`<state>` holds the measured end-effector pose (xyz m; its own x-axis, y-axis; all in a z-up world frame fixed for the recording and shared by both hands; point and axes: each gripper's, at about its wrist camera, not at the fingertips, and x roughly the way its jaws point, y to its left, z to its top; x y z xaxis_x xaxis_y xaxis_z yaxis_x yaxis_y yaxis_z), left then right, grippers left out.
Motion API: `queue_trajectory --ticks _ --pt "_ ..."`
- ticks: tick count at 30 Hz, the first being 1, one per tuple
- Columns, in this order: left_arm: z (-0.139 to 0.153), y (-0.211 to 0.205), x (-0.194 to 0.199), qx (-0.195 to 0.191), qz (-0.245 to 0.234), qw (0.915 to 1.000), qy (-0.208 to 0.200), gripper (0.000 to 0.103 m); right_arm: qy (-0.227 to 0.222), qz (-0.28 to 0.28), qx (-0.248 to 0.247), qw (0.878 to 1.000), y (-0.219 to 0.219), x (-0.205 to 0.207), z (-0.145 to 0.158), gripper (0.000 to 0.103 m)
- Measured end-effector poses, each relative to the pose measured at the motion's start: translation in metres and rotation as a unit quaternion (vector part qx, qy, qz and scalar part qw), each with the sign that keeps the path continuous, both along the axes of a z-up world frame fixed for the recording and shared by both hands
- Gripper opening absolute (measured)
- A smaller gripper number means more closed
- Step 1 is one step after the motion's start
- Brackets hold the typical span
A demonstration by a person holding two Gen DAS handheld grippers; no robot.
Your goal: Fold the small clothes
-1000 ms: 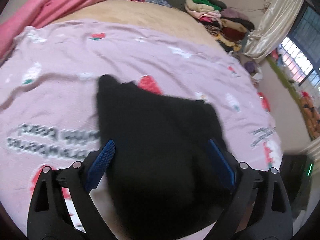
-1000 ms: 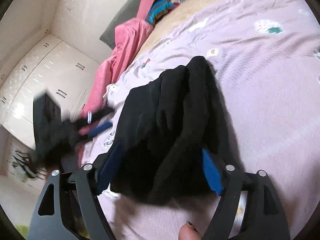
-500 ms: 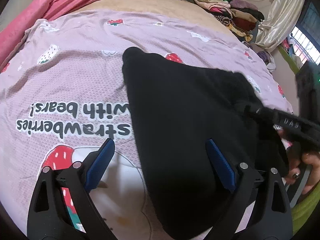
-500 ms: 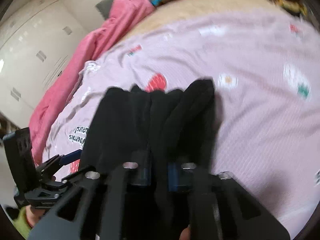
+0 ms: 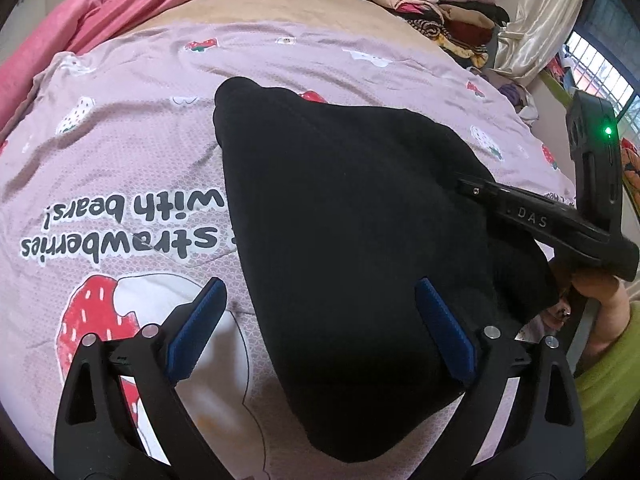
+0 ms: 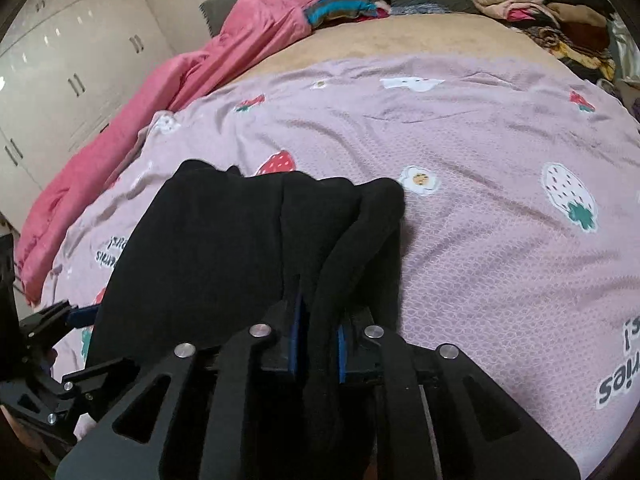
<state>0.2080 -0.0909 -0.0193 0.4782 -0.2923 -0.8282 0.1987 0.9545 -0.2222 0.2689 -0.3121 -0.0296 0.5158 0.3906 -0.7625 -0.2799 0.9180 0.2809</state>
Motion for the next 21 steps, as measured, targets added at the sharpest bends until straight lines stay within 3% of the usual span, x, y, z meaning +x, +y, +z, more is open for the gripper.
queue_trajectory --ticks 4,6,8,9,11,16,21 --pt "0.001 0.0 -0.001 0.006 -0.003 1.0 -0.002 0.089 -0.004 -0.021 -0.013 1.0 -0.008 -0.009 0.004 0.031" --pt "0.001 0.001 -0.002 0.006 -0.002 1.0 -0.001 0.089 -0.008 -0.033 -0.032 0.999 -0.008 -0.015 0.009 0.045" --pt "0.002 0.001 -0.003 0.007 -0.001 1.0 -0.002 0.089 -0.017 -0.042 -0.023 0.999 -0.013 -0.028 0.02 0.046" --pt "0.002 0.002 -0.004 0.009 -0.001 1.0 -0.003 0.089 -0.024 -0.041 -0.016 0.999 -0.013 -0.033 0.025 0.056" --pt "0.004 0.003 -0.006 0.008 0.0 1.0 -0.002 0.089 -0.046 -0.044 -0.002 0.998 -0.015 -0.05 0.04 0.063" --pt "0.008 0.004 -0.013 0.012 -0.001 0.9999 -0.009 0.089 -0.049 -0.02 0.034 0.998 -0.012 -0.08 0.056 0.069" --pt "0.008 0.009 -0.019 0.004 0.004 0.9999 -0.008 0.089 -0.017 -0.014 -0.006 1.0 -0.004 -0.09 0.042 0.068"
